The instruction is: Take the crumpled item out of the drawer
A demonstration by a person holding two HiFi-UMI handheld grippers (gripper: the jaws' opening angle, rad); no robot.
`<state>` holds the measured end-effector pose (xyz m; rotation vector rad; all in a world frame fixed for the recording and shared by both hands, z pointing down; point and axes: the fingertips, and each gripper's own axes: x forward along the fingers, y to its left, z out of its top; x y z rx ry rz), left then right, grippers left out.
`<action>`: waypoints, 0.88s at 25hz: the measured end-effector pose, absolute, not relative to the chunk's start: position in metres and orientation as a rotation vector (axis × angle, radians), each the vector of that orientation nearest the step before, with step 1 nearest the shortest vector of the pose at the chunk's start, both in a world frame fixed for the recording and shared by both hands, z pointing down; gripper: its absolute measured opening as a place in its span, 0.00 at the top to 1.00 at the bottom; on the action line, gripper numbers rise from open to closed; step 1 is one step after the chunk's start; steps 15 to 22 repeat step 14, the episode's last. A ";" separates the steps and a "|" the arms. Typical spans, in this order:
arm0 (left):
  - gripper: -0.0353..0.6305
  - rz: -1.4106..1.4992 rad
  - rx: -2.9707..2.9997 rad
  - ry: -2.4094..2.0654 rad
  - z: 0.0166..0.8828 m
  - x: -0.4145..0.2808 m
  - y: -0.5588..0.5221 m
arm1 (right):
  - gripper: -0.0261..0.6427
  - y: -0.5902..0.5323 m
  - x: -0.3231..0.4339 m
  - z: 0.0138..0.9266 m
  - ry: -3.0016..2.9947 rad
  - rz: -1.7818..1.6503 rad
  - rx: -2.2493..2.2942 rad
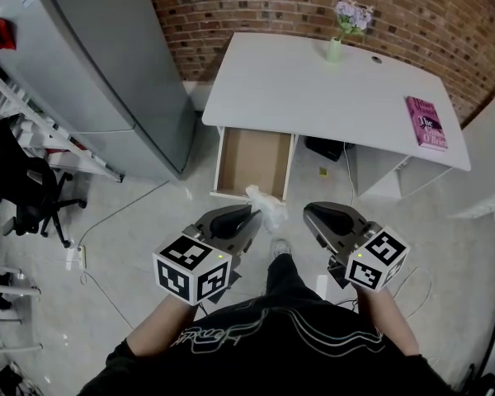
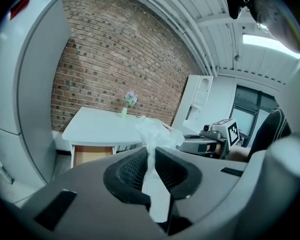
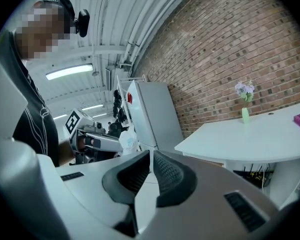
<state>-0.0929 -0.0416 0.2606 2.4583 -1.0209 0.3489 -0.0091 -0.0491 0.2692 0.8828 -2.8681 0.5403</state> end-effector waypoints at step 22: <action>0.85 0.350 2.443 -1.017 0.269 -0.092 -0.046 | 0.88 -0.050 -0.008 0.279 -2.852 0.566 0.883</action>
